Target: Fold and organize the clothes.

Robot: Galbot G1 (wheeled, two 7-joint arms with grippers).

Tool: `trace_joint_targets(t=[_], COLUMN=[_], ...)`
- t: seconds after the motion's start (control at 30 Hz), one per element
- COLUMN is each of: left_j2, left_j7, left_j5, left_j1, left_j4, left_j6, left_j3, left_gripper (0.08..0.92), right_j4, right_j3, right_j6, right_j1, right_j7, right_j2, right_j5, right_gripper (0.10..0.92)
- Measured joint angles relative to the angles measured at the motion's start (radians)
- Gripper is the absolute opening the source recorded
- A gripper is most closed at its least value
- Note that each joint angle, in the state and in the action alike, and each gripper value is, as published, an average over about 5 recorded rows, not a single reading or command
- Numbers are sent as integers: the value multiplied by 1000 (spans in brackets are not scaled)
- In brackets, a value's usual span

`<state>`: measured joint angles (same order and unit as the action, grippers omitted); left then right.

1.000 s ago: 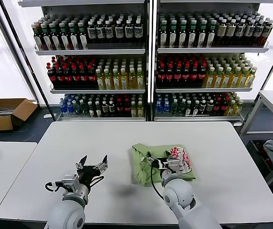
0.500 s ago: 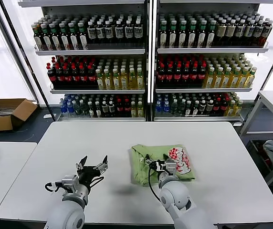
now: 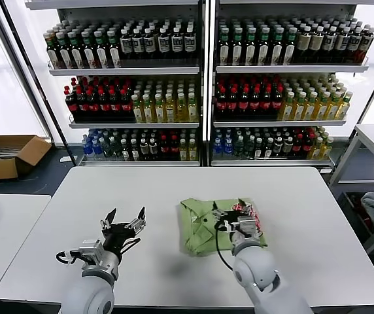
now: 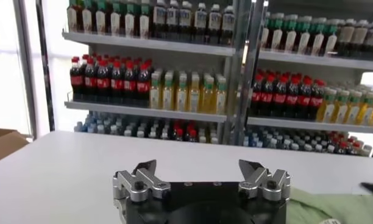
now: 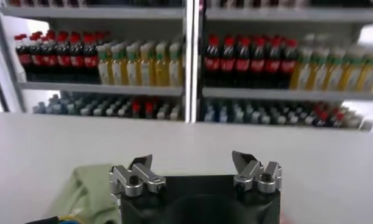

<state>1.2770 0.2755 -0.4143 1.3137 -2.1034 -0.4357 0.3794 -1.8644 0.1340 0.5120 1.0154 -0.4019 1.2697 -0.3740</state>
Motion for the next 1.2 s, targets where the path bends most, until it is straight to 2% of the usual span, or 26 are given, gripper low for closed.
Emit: trace_joint_targets(t=[0.27, 0.57, 1.2], left_j2=[14, 24, 26], left_j7=[-23, -32, -38], left_j5=[35, 65, 87], left_j1=[-4, -8, -7], left_j4=[-19, -15, -16], left_j6=[50, 80, 110], left_j3=[-7, -2, 8], left_gripper=[823, 823, 823], right_j4=[-159, -262, -327], right_j3=[194, 366, 434], right_j6=[-7, -25, -36], right_j1=[139, 306, 418], right_j7=[29, 47, 61], right_j2=[-109, -114, -75], right_j5=[42, 66, 109], right_gripper=[823, 823, 823])
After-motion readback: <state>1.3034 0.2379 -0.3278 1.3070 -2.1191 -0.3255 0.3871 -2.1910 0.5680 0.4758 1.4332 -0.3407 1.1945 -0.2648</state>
